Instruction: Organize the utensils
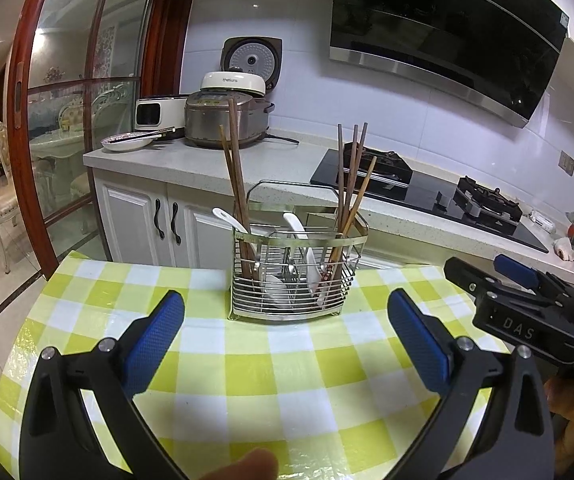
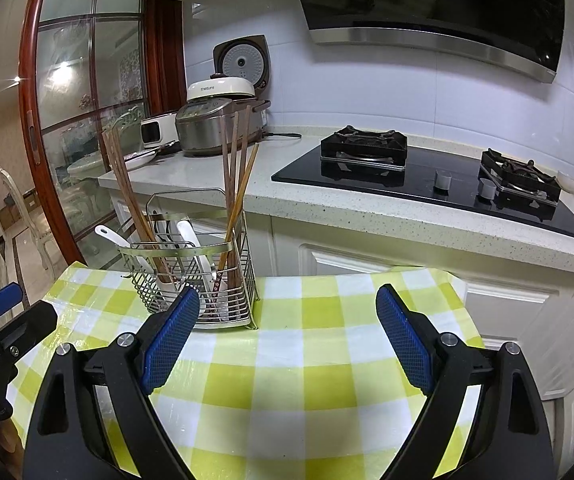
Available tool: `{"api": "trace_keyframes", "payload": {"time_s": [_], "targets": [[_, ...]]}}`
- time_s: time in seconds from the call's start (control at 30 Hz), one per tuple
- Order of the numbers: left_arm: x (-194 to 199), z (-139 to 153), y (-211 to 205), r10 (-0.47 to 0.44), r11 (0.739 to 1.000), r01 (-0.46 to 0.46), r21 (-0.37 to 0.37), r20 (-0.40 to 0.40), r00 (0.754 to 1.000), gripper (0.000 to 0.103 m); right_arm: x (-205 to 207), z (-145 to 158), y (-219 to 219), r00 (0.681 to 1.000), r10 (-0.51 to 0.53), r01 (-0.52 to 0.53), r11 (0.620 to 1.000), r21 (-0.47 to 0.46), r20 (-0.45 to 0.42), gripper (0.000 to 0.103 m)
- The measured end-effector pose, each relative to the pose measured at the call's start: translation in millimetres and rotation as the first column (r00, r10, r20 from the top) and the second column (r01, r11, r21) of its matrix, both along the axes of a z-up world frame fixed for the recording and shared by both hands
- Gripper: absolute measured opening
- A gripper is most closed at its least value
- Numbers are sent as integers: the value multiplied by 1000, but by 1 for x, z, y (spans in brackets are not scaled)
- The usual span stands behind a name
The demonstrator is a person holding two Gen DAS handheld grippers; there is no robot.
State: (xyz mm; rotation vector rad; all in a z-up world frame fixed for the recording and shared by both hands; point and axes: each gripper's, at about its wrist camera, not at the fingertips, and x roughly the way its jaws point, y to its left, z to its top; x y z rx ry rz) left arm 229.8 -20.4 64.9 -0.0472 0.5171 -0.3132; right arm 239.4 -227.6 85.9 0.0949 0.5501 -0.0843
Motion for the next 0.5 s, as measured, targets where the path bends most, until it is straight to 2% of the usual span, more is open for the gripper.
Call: {"api": "trace_keyframes", "payload": {"time_s": [0.5], "targets": [[1, 0, 0, 0, 1000, 0, 0, -5, 1000, 98, 0, -1, 2, 1000, 2, -2, 1000, -5, 0, 84]]}}
